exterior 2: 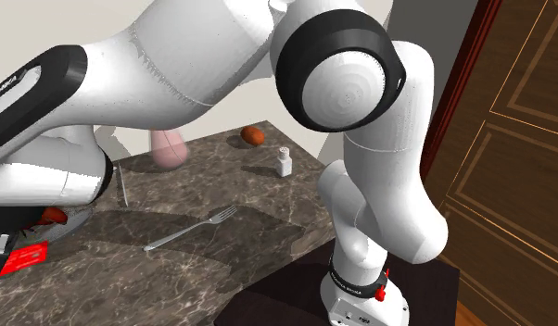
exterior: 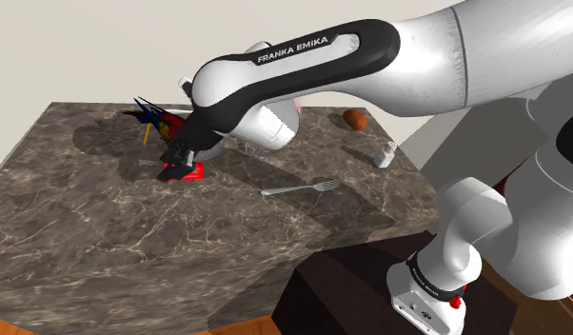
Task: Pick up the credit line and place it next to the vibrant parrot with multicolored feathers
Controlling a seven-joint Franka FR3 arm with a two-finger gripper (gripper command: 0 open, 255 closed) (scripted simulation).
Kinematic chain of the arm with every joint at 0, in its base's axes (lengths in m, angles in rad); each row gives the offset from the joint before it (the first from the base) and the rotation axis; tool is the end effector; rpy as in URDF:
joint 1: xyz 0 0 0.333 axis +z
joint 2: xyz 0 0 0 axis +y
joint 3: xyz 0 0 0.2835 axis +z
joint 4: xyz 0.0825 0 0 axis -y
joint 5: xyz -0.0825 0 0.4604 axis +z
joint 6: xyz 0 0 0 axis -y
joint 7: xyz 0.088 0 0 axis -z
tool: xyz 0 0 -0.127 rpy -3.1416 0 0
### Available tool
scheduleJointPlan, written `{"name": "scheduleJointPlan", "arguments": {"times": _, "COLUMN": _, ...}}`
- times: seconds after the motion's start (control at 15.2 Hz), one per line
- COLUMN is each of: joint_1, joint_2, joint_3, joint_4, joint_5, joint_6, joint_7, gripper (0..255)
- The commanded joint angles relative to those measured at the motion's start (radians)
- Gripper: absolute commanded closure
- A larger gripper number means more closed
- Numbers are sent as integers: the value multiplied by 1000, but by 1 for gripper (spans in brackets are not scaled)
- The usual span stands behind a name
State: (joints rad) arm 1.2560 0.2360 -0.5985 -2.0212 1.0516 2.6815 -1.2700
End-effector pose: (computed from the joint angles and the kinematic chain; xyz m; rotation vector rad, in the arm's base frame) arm 0.5491 0.4053 0.3031 -2.2357 -1.4080 -0.8224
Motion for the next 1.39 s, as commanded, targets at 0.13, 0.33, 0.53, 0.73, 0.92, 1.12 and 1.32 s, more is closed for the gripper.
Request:
{"name": "scheduleJointPlan", "arguments": {"times": 0.13, "joint_1": -21, "joint_2": 37, "joint_3": 25, "joint_4": 1, "joint_5": 79, "joint_6": 13, "joint_7": -70, "gripper": 255}}
{"name": "scheduleJointPlan", "arguments": {"times": 0.33, "joint_1": -37, "joint_2": 63, "joint_3": 44, "joint_4": 1, "joint_5": 138, "joint_6": 22, "joint_7": -123, "gripper": 255}}
{"name": "scheduleJointPlan", "arguments": {"times": 0.53, "joint_1": -53, "joint_2": 91, "joint_3": 63, "joint_4": 4, "joint_5": 197, "joint_6": 29, "joint_7": -175, "gripper": 255}}
{"name": "scheduleJointPlan", "arguments": {"times": 0.73, "joint_1": -69, "joint_2": 119, "joint_3": 82, "joint_4": 8, "joint_5": 255, "joint_6": 35, "joint_7": -228, "gripper": 255}}
{"name": "scheduleJointPlan", "arguments": {"times": 0.92, "joint_1": -84, "joint_2": 148, "joint_3": 101, "joint_4": 14, "joint_5": 313, "joint_6": 40, "joint_7": -281, "gripper": 255}}
{"name": "scheduleJointPlan", "arguments": {"times": 1.12, "joint_1": -90, "joint_2": 159, "joint_3": 108, "joint_4": 17, "joint_5": 335, "joint_6": 41, "joint_7": -301, "gripper": 255}}
{"name": "scheduleJointPlan", "arguments": {"times": 1.32, "joint_1": -90, "joint_2": 159, "joint_3": 107, "joint_4": 17, "joint_5": 335, "joint_6": 41, "joint_7": -301, "gripper": 255}}
